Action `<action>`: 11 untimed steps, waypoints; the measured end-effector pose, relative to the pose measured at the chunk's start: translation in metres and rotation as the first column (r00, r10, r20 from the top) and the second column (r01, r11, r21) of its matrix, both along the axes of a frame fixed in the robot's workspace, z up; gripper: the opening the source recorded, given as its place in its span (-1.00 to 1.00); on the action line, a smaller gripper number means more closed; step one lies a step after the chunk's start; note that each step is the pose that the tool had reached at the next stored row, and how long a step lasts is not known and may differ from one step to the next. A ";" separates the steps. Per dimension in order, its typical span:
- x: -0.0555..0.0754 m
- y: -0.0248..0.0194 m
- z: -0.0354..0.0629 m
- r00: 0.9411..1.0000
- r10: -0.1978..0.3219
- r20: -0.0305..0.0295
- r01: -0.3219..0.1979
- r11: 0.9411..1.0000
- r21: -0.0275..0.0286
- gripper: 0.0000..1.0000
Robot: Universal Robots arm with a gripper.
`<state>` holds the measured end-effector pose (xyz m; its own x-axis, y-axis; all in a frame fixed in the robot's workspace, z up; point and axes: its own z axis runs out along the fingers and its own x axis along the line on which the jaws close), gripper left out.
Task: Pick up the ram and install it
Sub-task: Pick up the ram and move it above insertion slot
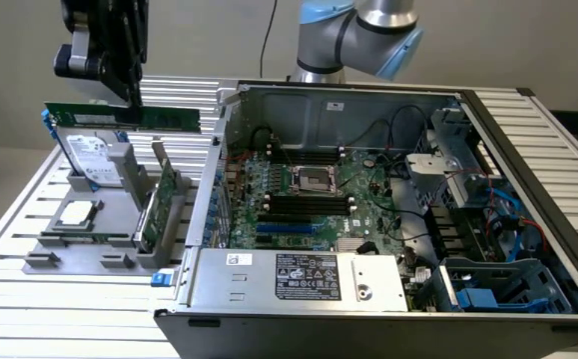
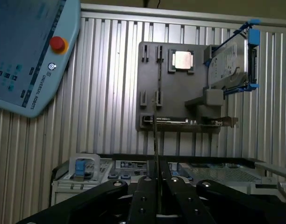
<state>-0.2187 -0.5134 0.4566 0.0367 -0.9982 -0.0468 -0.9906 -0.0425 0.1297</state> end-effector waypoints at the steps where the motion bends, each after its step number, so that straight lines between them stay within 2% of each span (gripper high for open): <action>1: 0.005 0.0000 0.0000 1.000 0.000 0.000 0.000 1.000 0.000 -0.73; 11: 0.050 0.0010 -0.0002 1.000 0.000 -0.001 0.000 1.000 0.000 -0.73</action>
<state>-0.1686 -0.5123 0.4564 0.0365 -0.9982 -0.0471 -0.9904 -0.0424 0.1312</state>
